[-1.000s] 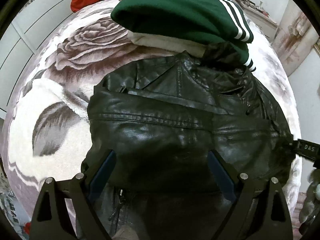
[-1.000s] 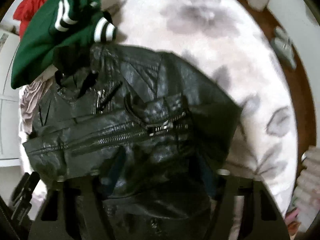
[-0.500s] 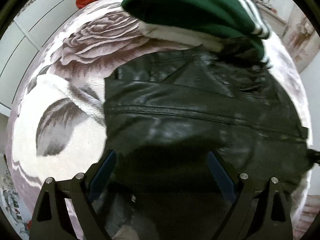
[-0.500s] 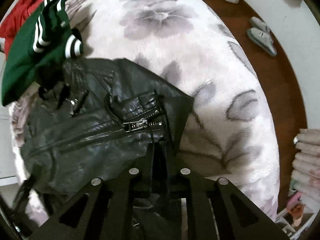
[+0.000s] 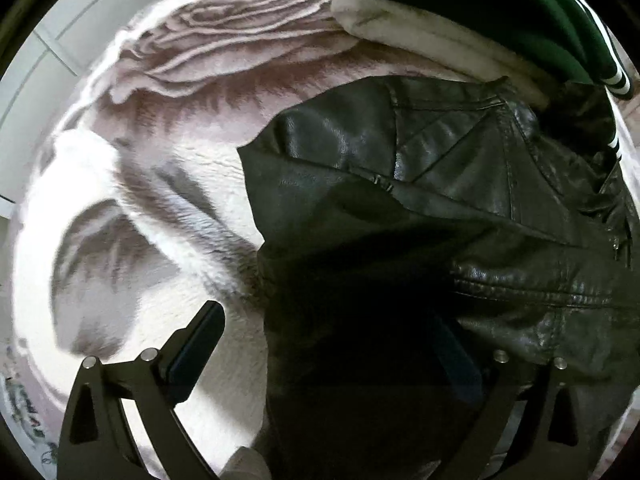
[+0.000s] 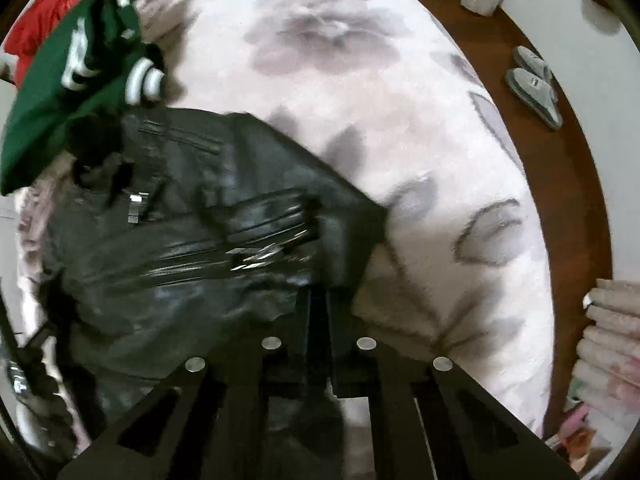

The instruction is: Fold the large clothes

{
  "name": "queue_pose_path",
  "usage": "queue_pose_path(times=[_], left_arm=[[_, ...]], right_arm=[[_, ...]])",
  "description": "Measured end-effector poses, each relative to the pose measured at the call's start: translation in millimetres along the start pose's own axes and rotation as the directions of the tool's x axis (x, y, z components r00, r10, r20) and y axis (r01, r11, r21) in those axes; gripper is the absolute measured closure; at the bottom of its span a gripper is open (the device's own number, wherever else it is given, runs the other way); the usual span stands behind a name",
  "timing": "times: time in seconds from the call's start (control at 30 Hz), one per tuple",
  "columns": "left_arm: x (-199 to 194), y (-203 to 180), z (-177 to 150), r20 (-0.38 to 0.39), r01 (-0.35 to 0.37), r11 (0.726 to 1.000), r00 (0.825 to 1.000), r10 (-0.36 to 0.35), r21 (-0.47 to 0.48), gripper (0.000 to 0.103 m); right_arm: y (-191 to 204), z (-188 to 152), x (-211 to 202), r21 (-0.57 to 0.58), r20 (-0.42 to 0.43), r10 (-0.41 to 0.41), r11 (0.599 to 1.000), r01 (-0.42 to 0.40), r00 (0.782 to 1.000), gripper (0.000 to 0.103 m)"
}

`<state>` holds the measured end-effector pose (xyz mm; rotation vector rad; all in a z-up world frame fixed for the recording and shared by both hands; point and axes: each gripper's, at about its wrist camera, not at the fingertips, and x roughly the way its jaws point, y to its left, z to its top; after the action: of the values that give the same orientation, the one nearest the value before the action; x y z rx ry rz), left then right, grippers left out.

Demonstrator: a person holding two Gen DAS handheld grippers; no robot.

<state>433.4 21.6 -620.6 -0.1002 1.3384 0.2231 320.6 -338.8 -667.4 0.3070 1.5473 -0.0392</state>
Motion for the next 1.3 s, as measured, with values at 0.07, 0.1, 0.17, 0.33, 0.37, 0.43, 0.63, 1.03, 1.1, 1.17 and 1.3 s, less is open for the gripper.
queue_pose_path(times=[0.07,0.1,0.17,0.33,0.37,0.43,0.63,1.03,1.1,1.17,1.3], left_arm=[[1.4,2.9,0.4,-0.006,0.020,1.000,1.000,-0.020,-0.008,0.000],[-2.1,3.4,0.0,-0.005,0.017,1.000,1.000,-0.017,-0.008,0.000],[-17.6,-0.2,-4.2,0.010,-0.024,1.000,1.000,0.024,0.015,0.000],[-64.4,-12.9,-35.3,0.080,-0.135,0.990,0.988,0.132,0.046,0.000],[-70.6,-15.9,-44.5,0.086,-0.139,0.989,0.987,0.135,0.048,0.000],[-75.2,-23.3,-60.9,0.096,-0.155,0.986,0.984,0.149,0.064,0.000],[-42.9,-24.4,-84.1,0.067,-0.180,0.979,0.982,0.174,0.095,0.000],[-43.9,9.2,-101.1,0.049,-0.198,0.977,0.980,0.195,0.082,0.000],[-31.8,25.7,-108.6,0.014,-0.186,0.981,0.983,0.185,0.056,0.000],[-28.4,44.8,-110.6,-0.006,-0.151,0.989,0.989,0.151,0.007,0.000],[-35.3,57.6,-111.2,-0.007,-0.164,0.986,0.986,0.164,-0.021,0.000]], right_arm=[[-7.9,4.5,-2.0,0.026,-0.026,0.047,0.999,-0.047,0.999,0.096],[-13.3,5.6,-9.1,0.057,-0.034,0.082,0.995,-0.080,0.996,0.094],[-25.5,2.3,-26.8,0.105,-0.027,0.129,0.987,-0.125,0.991,0.090],[-40.2,-37.1,-43.0,0.117,-0.089,0.184,0.978,-0.173,0.979,0.077],[-35.9,-46.4,-37.6,0.092,-0.121,0.182,0.981,-0.171,0.976,0.077],[-21.4,-66.5,-20.8,0.018,-0.181,0.142,0.990,-0.141,0.973,0.077],[8.2,-82.0,6.7,-0.130,-0.052,-0.118,0.985,0.111,0.992,0.076],[-5.2,-128.8,6.4,-0.127,-0.206,-0.176,0.980,0.153,0.963,0.069],[-14.5,-143.2,13.3,-0.122,-0.211,-0.199,0.977,0.176,0.957,0.069],[-17.1,-147.4,3.2,-0.065,-0.223,-0.204,0.979,0.194,0.953,0.069],[-6.5,-156.1,-14.9,-0.058,-0.224,-0.159,0.987,0.150,0.961,0.069]])
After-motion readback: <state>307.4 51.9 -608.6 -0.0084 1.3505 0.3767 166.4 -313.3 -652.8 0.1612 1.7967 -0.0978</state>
